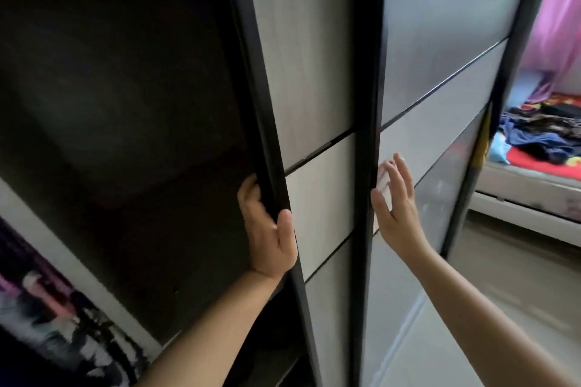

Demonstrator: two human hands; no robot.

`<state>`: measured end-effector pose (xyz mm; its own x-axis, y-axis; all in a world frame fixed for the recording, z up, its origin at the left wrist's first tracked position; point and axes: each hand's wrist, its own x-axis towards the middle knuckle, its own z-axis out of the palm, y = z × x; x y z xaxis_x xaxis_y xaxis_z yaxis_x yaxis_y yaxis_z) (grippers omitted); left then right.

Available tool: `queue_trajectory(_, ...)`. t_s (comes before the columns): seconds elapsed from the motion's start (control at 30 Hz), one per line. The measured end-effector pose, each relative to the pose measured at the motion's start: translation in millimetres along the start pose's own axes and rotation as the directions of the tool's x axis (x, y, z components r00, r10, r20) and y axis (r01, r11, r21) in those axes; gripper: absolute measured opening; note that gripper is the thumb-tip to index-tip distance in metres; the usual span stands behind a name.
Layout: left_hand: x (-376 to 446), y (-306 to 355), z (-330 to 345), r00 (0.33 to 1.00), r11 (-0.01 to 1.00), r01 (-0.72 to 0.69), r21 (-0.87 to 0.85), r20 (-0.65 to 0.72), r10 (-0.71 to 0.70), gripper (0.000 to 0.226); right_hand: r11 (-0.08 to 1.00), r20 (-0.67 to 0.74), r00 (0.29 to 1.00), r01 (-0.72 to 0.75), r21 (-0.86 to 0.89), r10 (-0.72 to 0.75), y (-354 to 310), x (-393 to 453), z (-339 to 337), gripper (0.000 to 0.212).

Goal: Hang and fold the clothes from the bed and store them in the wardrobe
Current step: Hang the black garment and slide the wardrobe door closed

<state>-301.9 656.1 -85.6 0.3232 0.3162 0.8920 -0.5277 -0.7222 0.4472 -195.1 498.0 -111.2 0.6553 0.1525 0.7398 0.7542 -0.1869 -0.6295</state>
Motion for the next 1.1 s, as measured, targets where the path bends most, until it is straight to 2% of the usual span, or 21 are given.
queue_trajectory(0.07,2,-1,11,1.0,0.999,-0.015,0.029,-0.008,0.016,0.048,0.98,0.05,0.981,-0.188,0.063,0.185,-6,-3,-6,0.088)
queue_trajectory(0.13,5,-3,21,1.0,1.0,-0.021,0.022,0.002,0.021,0.058,0.967,0.079,0.966,-0.25,0.043,0.246,-14,-5,-6,0.08)
queue_trajectory(0.2,8,-6,33,0.999,0.999,-0.028,0.023,0.018,0.027,0.061,0.968,0.082,0.967,-0.247,0.046,0.243,-21,-1,0,0.071)
queue_trajectory(0.4,19,-13,73,1.0,1.0,0.021,0.011,0.023,-0.021,0.071,0.963,0.083,0.964,-0.258,0.072,0.252,-7,20,9,0.075)
queue_trajectory(0.57,25,-24,97,1.0,0.999,-0.011,0.034,0.024,0.01,0.074,0.964,0.085,0.968,-0.243,0.109,0.234,7,27,17,0.076)
queue_trajectory(0.67,29,-24,114,1.0,0.997,-0.025,0.067,0.01,0.024,0.075,0.959,0.102,0.966,-0.248,0.138,0.236,17,33,15,0.049)
queue_trajectory(0.77,32,-32,130,0.995,0.994,-0.097,0.044,0.014,0.096,0.074,0.971,0.074,0.978,-0.205,0.122,0.197,30,40,16,0.04)
queue_trajectory(0.87,33,-39,143,0.992,0.991,-0.13,0.034,0.01,0.129,0.072,0.98,0.035,0.986,-0.169,0.109,0.166,43,50,16,0.041)
queue_trajectory(1.0,37,-40,156,0.994,0.988,-0.106,0.11,-0.015,0.108,0.074,0.979,-0.034,0.981,-0.188,0.072,0.191,57,64,9,0.061)
queue_trajectory(1.1,39,-41,161,0.994,0.984,-0.102,0.149,-0.028,0.107,0.075,0.976,-0.034,0.976,-0.215,0.038,0.216,61,71,5,0.061)
